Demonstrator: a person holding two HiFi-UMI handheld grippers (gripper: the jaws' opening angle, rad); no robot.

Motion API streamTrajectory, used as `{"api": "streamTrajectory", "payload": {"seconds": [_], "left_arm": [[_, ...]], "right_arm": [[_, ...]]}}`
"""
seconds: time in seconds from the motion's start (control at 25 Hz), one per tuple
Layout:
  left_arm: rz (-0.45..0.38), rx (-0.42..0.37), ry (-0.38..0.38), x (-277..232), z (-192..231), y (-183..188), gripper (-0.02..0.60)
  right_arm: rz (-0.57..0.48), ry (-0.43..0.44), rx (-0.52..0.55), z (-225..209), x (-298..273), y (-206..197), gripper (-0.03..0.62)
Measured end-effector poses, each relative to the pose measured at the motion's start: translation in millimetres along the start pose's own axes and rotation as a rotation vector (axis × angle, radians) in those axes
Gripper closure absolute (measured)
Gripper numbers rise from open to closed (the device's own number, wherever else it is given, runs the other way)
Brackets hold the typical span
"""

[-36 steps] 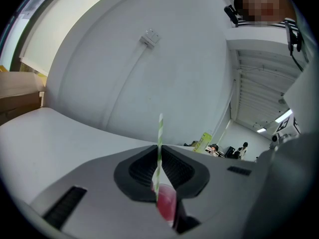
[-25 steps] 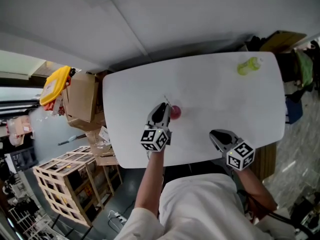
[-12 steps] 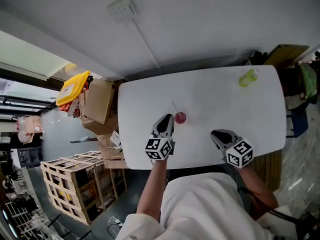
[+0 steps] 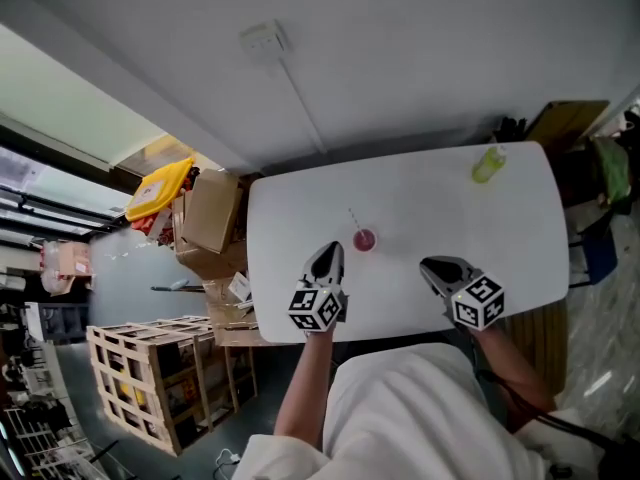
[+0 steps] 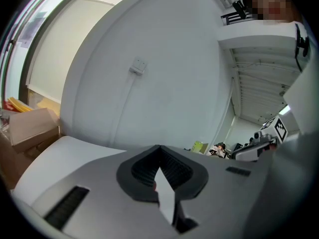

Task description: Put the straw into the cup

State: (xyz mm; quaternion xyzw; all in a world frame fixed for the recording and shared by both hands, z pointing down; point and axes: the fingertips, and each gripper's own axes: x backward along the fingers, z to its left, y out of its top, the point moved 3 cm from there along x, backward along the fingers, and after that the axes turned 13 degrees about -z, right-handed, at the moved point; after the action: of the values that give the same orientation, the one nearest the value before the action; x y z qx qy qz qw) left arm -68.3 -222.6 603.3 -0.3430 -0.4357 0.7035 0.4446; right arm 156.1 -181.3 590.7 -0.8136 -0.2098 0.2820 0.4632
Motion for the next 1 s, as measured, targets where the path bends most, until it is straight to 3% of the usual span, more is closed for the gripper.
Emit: {"api": "streamTrajectory", "payload": {"seconds": [0.28,0.76,1.0], "left_arm": [[-0.017,-0.004,-0.013,47.0,-10.4,23.9,0.58],[0.014,-0.018,-0.126,122.4,-15.4,44.4,0.58],[0.073,-0.034,-0.145,168.9,-7.2,47.6,0.58]], "right_arm": [[-0.069,-0.039,-0.019,23.5,9.2,8.8,0.545],[-0.118,-0.135,0.066,89.5,33.5,6.7,0.543],[-0.154,-0.184,0.073,127.9,51.3,-7.2,0.543]]}}
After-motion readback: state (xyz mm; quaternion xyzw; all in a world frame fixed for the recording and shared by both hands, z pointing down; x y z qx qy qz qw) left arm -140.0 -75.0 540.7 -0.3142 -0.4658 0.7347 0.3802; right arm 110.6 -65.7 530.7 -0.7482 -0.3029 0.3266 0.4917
